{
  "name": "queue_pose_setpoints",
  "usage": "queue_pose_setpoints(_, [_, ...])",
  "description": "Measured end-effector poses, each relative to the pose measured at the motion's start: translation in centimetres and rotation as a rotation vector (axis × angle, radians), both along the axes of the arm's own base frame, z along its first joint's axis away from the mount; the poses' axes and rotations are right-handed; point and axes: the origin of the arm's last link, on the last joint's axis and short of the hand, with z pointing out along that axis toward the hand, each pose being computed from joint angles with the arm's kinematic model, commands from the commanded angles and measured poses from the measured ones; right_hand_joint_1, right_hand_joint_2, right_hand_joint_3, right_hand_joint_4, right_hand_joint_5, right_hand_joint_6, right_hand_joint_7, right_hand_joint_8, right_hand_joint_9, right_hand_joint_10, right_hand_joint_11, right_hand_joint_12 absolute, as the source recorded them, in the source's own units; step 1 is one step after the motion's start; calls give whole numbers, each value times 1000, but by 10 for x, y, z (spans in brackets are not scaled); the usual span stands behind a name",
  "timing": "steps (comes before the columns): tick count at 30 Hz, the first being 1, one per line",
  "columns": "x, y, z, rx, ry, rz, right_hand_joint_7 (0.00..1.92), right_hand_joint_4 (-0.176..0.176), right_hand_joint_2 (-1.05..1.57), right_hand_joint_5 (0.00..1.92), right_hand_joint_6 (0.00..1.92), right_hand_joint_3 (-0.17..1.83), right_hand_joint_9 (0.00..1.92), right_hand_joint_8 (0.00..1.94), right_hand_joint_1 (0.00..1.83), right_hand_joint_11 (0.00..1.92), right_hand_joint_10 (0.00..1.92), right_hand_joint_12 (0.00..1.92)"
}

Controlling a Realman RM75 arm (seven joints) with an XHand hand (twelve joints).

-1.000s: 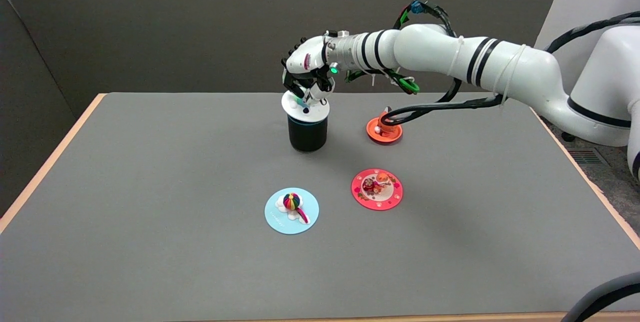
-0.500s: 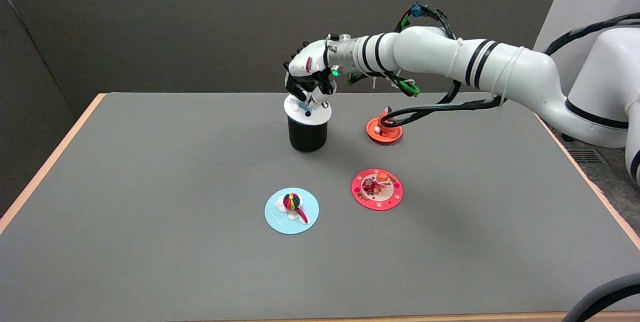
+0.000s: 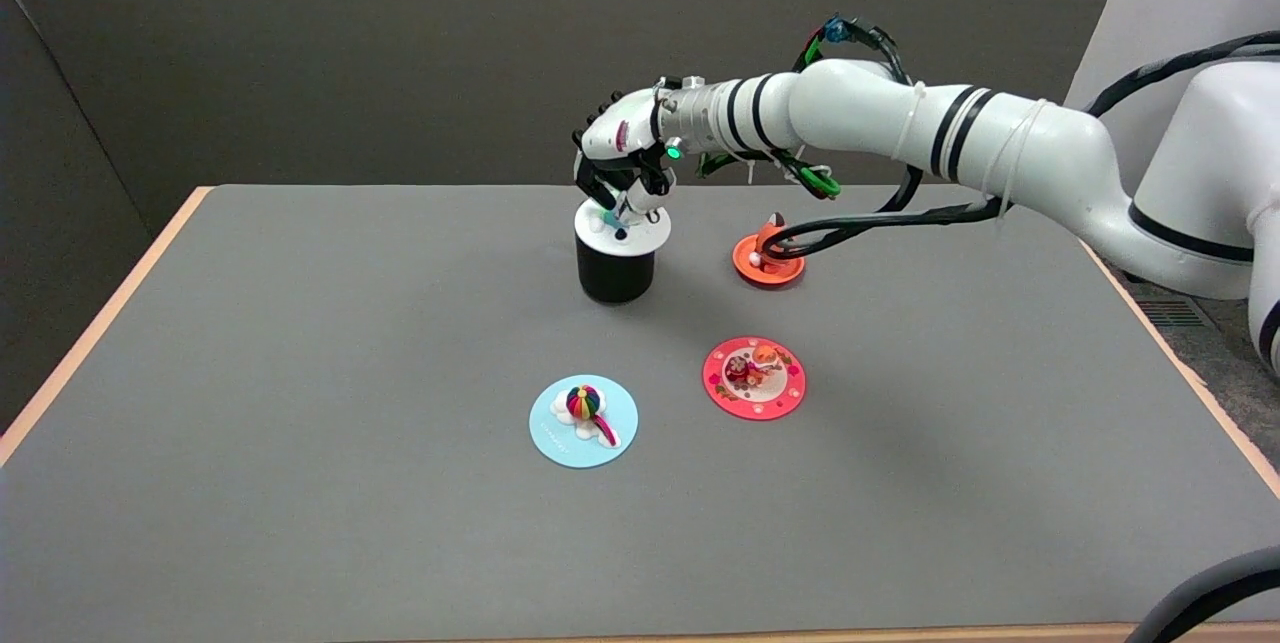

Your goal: Place the white cup lid onto the cup.

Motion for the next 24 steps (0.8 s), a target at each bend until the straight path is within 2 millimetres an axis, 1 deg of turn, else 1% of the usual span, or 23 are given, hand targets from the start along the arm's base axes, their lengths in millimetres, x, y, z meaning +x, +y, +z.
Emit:
queue_pose_setpoints(4, [-1, 0, 1, -2, -2, -2, 596, 15, 1235, 669, 1454, 169, 530, 1637, 1100, 364, 1177, 1283])
queue_pose_setpoints(6, [-1, 0, 1, -3, -4, -3, 605, -6, 1249, 677, 1382, 129, 525, 1655, 1102, 352, 1125, 1269])
queue_pose_setpoints(9, [-1, 0, 1, -4, -6, -4, 634, -37, 1236, 683, 1315, 130, 503, 1649, 1123, 312, 1048, 1248])
queue_pose_setpoints(10, [-1, 0, 1, -4, -7, -4, 668, -64, 1214, 706, 1137, 142, 516, 1605, 1165, 314, 997, 1227])
queue_pose_setpoints(11, [-1, 0, 1, -3, -7, -4, 689, -88, 1133, 750, 454, 259, 516, 1415, 1283, 305, 935, 1212])
queue_pose_setpoints(12, [-1, 0, 0, -2, -8, -4, 717, -87, 887, 774, 373, 699, 538, 637, 1049, 311, 854, 1176])
queue_pose_setpoints(13, [-1, 1, 0, -1, -9, -4, 774, -89, 817, 797, 325, 831, 603, 506, 1019, 292, 683, 1192])
queue_pose_setpoints(14, [-1, 1, 0, 0, -10, -3, 810, -99, 799, 806, 297, 859, 642, 400, 1008, 290, 569, 1166])
queue_pose_setpoints(16, [0, 1, -1, 1, -12, -3, 839, -105, 770, 796, 285, 905, 687, 260, 994, 294, 384, 1116])
queue_pose_setpoints(19, [1, 1, -2, 4, -15, -1, 807, -95, 740, 774, 297, 961, 694, 213, 981, 291, 219, 1067])
queue_pose_setpoints(20, [1, 1, -3, 6, -16, 0, 792, -90, 727, 770, 299, 979, 683, 211, 970, 289, 201, 1037])
queue_pose_setpoints(22, [1, 1, -4, 9, -17, 2, 774, -97, 733, 780, 291, 926, 665, 215, 987, 278, 200, 1046])
queue_pose_setpoints(24, [2, 2, -4, 11, -16, 5, 753, -96, 715, 778, 291, 949, 657, 210, 976, 282, 199, 1010])
